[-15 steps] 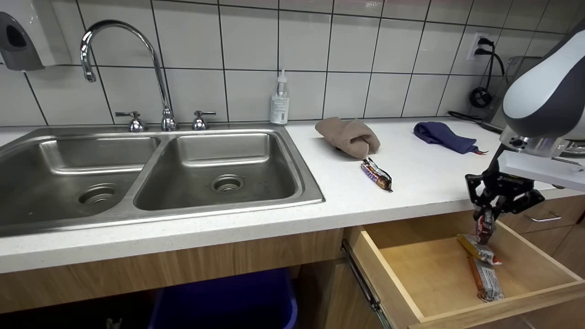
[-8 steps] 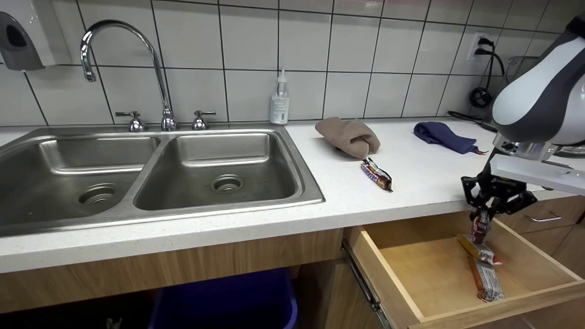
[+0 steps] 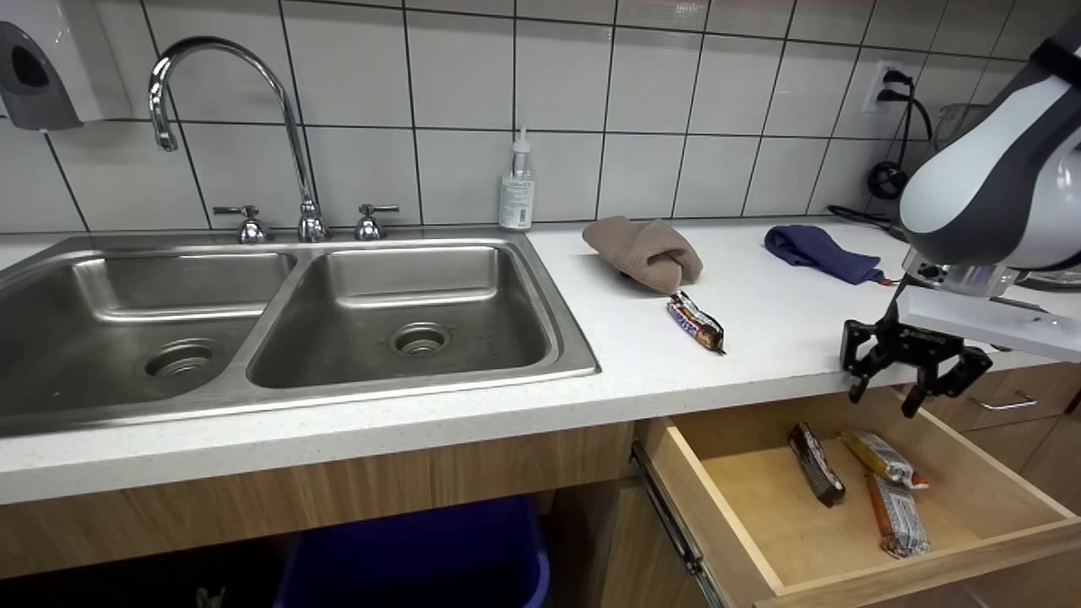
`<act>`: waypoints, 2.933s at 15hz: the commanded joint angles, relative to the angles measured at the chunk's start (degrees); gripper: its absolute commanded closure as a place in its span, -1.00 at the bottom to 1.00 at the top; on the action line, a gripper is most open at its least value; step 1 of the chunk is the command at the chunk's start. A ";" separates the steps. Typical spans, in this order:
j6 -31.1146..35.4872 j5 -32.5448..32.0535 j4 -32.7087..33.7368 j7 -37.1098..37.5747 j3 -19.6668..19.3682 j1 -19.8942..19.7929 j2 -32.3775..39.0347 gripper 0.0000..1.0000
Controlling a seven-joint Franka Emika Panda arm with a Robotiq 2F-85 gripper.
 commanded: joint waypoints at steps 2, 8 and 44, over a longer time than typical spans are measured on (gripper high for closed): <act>-0.26 0.96 -1.66 -0.43 1.48 -0.81 -2.54 -0.96; 0.70 3.24 -5.31 -2.22 3.45 -1.79 -7.31 -1.00; -10.17 0.73 9.99 -5.98 9.04 4.30 -5.37 -1.00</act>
